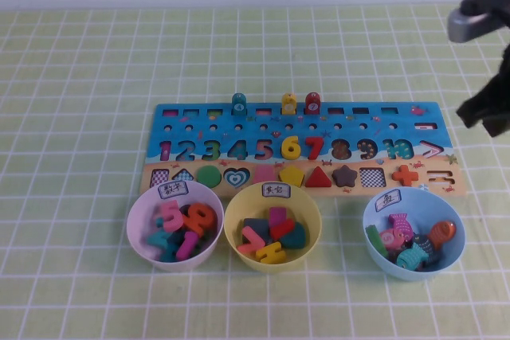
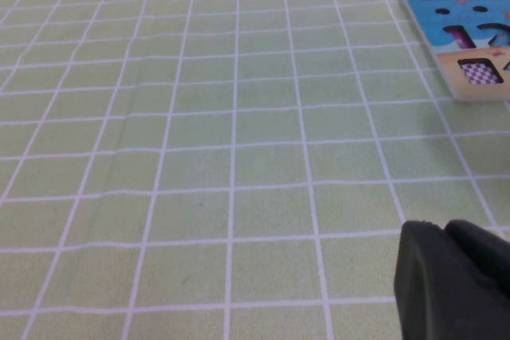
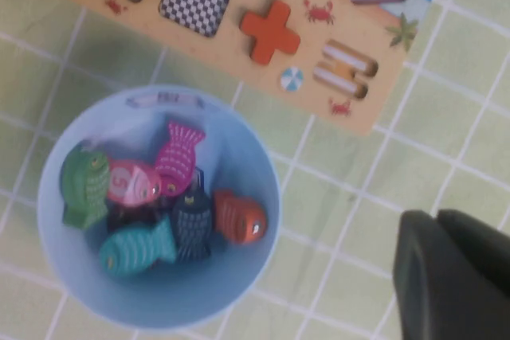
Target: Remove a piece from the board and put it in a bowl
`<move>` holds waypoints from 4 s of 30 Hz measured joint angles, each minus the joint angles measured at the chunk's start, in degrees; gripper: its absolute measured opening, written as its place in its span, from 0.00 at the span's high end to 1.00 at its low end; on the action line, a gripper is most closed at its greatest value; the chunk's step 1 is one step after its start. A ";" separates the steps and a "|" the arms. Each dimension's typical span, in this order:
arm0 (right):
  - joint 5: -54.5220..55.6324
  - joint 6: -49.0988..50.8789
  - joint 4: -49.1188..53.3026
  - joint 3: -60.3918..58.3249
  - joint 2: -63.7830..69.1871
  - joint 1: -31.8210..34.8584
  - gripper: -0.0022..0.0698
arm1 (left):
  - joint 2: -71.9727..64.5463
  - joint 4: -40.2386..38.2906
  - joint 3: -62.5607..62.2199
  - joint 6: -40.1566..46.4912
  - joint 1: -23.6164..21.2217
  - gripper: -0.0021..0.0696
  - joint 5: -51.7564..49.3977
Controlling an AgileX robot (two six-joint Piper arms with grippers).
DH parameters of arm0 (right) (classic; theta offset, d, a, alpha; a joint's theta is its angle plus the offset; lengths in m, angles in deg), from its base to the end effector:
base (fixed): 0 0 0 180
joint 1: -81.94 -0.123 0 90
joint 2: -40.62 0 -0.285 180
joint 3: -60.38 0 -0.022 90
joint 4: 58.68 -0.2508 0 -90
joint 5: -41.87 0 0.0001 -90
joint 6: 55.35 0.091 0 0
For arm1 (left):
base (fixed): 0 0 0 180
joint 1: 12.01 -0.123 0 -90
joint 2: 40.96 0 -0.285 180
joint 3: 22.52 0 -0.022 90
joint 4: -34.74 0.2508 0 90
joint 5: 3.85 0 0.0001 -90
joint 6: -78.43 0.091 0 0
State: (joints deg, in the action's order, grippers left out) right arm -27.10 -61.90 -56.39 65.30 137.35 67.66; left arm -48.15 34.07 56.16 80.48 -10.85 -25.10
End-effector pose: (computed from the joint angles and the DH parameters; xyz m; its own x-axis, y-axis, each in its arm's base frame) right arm 0.3057 0.0743 0.3342 -0.8773 -0.3556 -0.3222 -0.3500 0.9335 -0.0772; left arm 0.0527 -0.0015 0.1718 -0.2936 0.0308 -0.9554 0.0316 0.9992 0.0225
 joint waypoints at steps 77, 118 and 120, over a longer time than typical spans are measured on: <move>15.25 6.55 -7.95 49.22 51.74 -8.10 0.46 | 0.00 0.00 0.00 0.00 0.00 0.98 0.00; 5.65 6.55 -1.49 56.12 48.78 -8.10 0.67 | 0.00 0.00 0.00 0.00 0.00 0.98 0.00; 2.46 6.15 -1.44 58.53 48.39 -8.10 0.67 | 0.00 0.00 0.00 0.00 0.00 0.98 0.00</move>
State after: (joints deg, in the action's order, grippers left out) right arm -24.64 -55.75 -57.83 123.84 185.73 59.56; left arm -48.15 34.07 56.16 80.48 -10.85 -25.10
